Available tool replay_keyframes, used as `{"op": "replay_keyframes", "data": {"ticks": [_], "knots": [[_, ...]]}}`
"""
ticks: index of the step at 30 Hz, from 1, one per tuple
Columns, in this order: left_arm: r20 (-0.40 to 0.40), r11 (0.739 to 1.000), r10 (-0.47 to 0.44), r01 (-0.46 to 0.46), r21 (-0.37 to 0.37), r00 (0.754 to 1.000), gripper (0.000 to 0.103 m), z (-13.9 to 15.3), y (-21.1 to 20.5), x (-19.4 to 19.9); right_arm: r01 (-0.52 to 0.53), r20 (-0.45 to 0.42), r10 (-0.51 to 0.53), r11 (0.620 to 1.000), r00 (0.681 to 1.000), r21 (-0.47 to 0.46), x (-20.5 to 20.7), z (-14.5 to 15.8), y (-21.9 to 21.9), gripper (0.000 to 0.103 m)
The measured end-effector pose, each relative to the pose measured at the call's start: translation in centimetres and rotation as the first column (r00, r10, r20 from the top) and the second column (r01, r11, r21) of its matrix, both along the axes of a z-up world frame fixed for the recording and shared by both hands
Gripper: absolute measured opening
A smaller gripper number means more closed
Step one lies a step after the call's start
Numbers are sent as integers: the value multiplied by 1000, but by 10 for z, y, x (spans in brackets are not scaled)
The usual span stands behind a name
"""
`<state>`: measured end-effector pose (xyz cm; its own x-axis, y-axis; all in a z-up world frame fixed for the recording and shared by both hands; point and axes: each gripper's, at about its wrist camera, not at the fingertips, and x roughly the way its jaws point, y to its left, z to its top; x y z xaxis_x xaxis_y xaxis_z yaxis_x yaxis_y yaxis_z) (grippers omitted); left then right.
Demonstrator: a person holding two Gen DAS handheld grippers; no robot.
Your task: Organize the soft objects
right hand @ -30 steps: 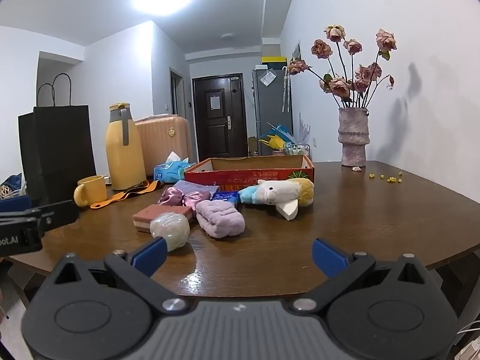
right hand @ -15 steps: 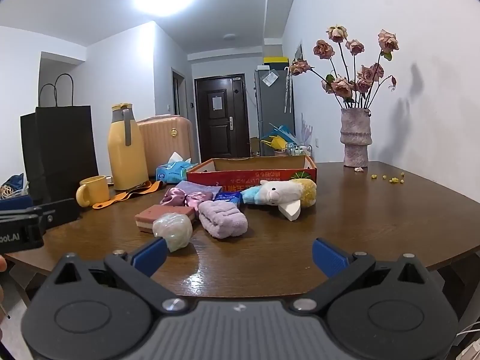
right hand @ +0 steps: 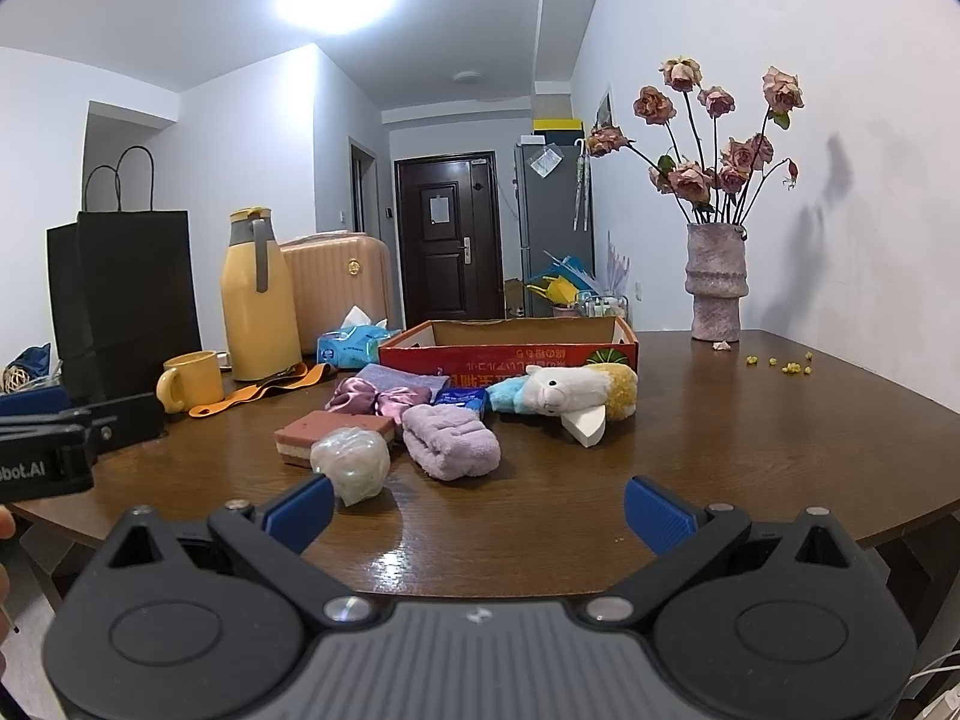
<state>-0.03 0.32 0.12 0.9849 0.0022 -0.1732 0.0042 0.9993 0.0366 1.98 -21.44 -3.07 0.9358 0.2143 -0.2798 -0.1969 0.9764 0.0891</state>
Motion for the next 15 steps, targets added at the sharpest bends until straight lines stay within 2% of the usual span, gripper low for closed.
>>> {"op": "replay_keyframes", "data": {"ticks": [15], "knots": [[8, 1000, 2, -2, 3, 1000, 103, 2, 2, -2, -2, -5, 2, 1000, 1000, 3, 1, 0, -1, 103]]}}
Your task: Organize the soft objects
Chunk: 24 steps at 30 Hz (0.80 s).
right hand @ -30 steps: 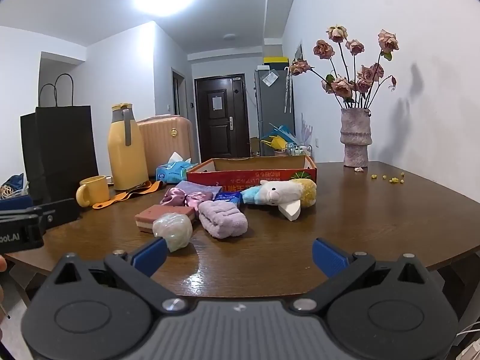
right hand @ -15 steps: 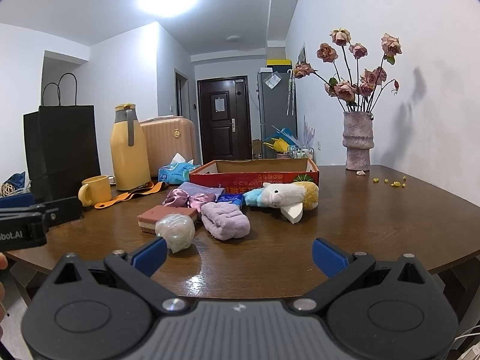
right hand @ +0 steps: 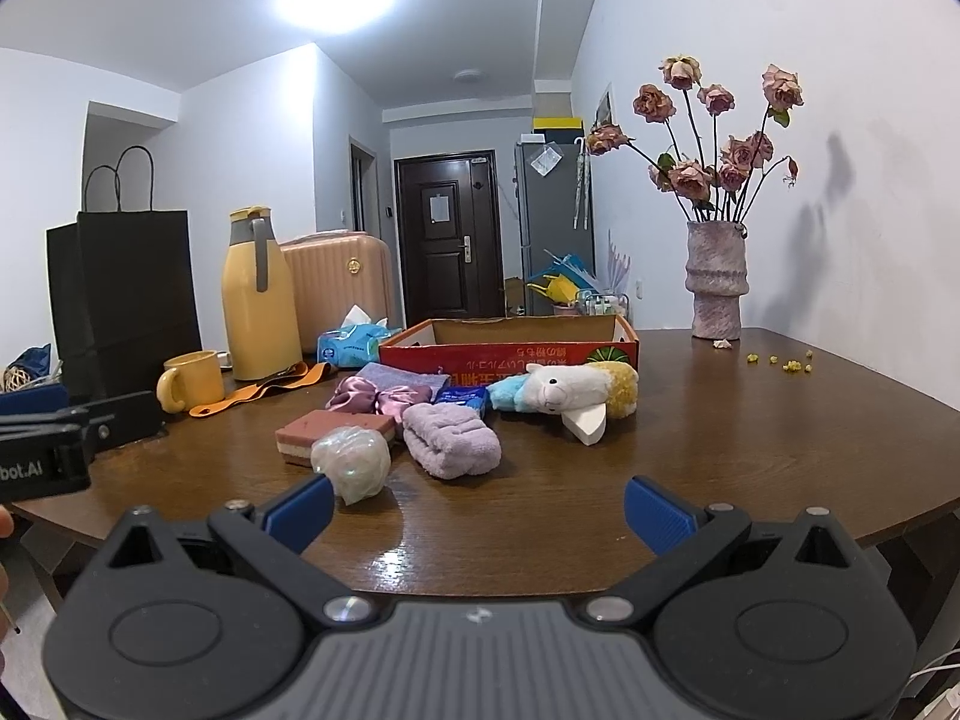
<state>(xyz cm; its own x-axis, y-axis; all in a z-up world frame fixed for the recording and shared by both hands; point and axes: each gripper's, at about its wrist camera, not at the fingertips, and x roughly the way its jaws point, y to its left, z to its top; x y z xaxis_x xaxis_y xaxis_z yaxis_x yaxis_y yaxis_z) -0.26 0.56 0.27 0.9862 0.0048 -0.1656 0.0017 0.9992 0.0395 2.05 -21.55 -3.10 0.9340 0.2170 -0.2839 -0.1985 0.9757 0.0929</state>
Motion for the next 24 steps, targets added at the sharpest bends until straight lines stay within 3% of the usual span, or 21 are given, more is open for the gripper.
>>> {"op": "replay_keyframes", "data": {"ticks": [24], "knots": [[4, 1000, 4, -4, 6, 1000, 103, -1, 1, 1, 8, -10, -8, 1000, 1000, 7, 2, -1, -2, 103]]}}
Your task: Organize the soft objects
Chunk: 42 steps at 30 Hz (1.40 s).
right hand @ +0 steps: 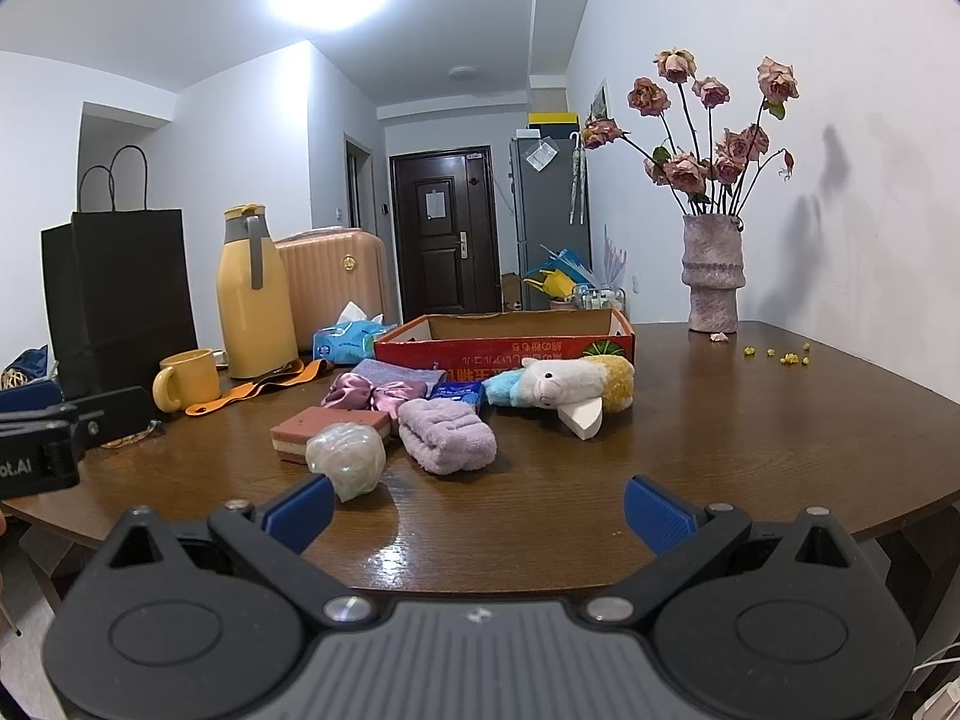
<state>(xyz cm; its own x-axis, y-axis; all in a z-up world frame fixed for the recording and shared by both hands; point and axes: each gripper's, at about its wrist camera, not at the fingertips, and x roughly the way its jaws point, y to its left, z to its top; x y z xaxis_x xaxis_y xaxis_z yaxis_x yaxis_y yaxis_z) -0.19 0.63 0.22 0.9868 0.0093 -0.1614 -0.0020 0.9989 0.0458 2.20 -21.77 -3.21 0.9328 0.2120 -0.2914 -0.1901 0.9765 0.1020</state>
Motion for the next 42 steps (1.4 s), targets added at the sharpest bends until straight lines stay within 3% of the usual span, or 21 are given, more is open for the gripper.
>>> {"op": "replay_keyframes", "data": {"ticks": [32, 42], "knots": [[1, 1000, 3, -3, 0, 1000, 103, -1, 4, 1, -2, 4, 2, 1000, 1000, 0, 1, -3, 2, 103], [-88, 999, 14, -16, -30, 996, 103, -18, 21, 51, -18, -1, 17, 1000, 1000, -12, 37, -16, 8, 103]]}}
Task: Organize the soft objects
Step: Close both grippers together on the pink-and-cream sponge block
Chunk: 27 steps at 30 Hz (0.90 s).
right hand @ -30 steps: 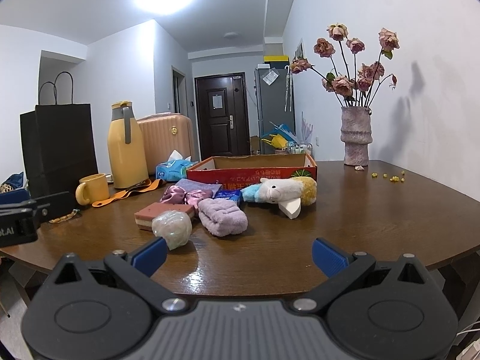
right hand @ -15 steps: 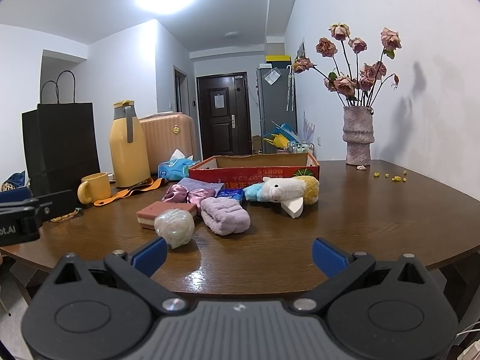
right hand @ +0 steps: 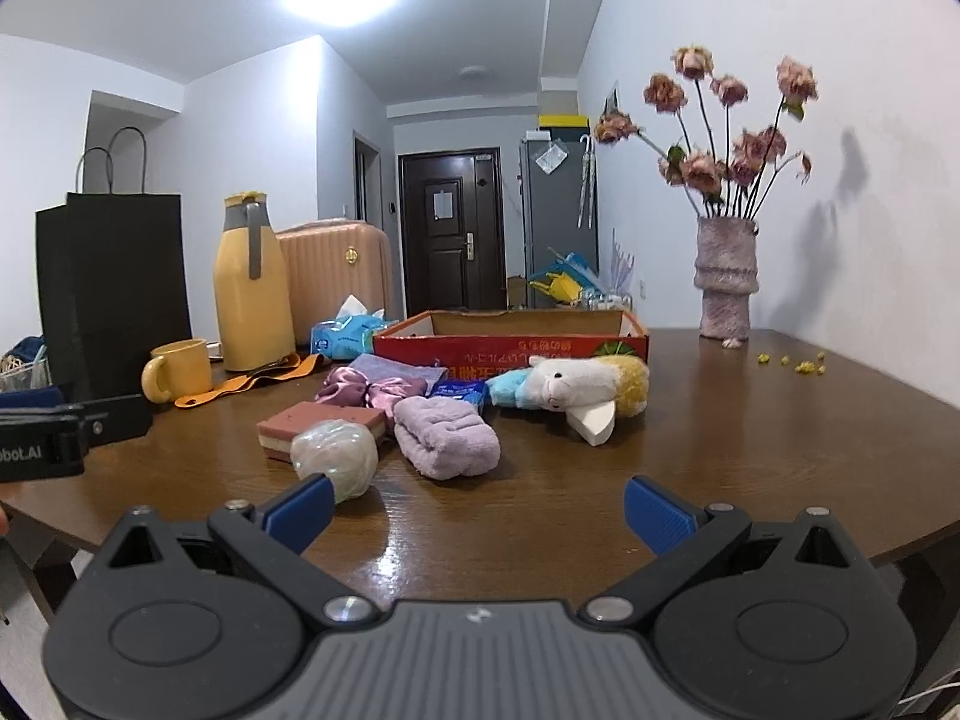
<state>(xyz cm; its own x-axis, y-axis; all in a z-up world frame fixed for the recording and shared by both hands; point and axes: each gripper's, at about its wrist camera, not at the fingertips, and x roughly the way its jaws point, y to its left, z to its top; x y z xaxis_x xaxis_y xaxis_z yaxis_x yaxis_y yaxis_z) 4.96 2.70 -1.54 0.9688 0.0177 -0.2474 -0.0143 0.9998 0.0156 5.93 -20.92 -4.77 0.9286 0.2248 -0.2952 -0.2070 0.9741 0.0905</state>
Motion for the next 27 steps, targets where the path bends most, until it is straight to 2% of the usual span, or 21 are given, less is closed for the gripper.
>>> {"op": "replay_keyframes", "data": {"ticks": [4, 9, 11, 14, 16, 18, 21, 25, 27], "knots": [[-38, 999, -11, 10, -31, 999, 103, -2, 7, 31, -23, -25, 24, 999, 999, 37, 28, -4, 1, 103], [-56, 999, -15, 12, -51, 998, 103, -2, 18, 64, -92, -50, 93, 996, 994, 16, 58, 1, 12, 101], [-74, 999, -3, -1, -47, 997, 103, -3, 23, 81, -112, -66, 114, 993, 991, 38, 72, 4, 13, 95], [-126, 998, 9, -16, -63, 992, 100, -6, 32, 111, -144, -122, 155, 985, 980, 96, 99, 8, 16, 77], [-166, 995, -10, -7, -103, 986, 93, -6, 40, 133, -159, -154, 181, 976, 971, 147, 117, 11, 20, 62], [-202, 989, -33, 4, -145, 979, 87, -8, 49, 154, -188, -185, 226, 961, 956, 203, 134, 13, 27, 56], [-272, 983, -59, 9, -181, 961, 73, -13, 58, 186, -238, -212, 291, 940, 933, 245, 160, 14, 46, 54], [-373, 969, -117, 23, -246, 920, 55, -25, 68, 222, -244, -286, 312, 937, 906, 250, 205, 6, 66, 47], [-393, 954, -162, 42, -296, 905, 53, -29, 73, 230, -239, -342, 326, 932, 881, 273, 226, 1, 70, 44]]}}
